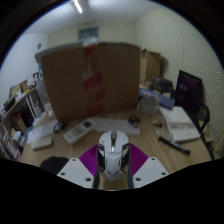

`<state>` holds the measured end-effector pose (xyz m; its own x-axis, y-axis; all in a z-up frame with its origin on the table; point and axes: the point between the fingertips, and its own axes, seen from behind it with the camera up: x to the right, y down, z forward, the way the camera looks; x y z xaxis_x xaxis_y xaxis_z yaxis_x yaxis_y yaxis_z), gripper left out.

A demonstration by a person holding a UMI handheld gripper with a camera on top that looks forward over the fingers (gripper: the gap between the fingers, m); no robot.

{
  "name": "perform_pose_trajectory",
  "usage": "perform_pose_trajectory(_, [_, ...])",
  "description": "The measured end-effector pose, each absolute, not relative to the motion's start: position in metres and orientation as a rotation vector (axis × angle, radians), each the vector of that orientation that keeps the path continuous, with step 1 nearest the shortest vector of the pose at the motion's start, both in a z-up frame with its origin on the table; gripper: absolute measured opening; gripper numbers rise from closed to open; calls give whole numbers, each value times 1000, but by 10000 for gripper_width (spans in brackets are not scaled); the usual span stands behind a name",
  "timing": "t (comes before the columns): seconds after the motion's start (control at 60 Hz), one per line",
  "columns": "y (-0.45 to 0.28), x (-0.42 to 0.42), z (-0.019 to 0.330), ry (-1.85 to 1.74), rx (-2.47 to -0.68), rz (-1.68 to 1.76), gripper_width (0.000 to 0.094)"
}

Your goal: Arrange mouse

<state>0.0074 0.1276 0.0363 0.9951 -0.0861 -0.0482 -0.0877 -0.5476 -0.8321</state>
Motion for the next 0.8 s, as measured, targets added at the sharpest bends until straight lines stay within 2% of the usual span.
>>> perform_pose_trajectory(0.133, [101, -37, 129, 65, -2013, 74, 380])
perform_pose_trajectory(0.217, [80, -81, 148, 4, -1993, 99, 377])
perform_pose_trajectory(0.283, [65, -112, 127, -38, -2028, 102, 376])
perform_pose_trajectory(0.467, [29, -162, 13, -97, -2248, 160, 379])
perform_pose_trajectory(0.533, [23, -166, -11, -137, -2296, 136, 385])
perform_pose_trajectory(0.6, [25, -167, -15, -161, -2277, 116, 395])
perform_pose_trajectory(0.717, [25, -168, -13, -163, -2302, 131, 513])
perform_pose_trajectory(0.8, [18, -173, -13, -197, -2345, 184, 746])
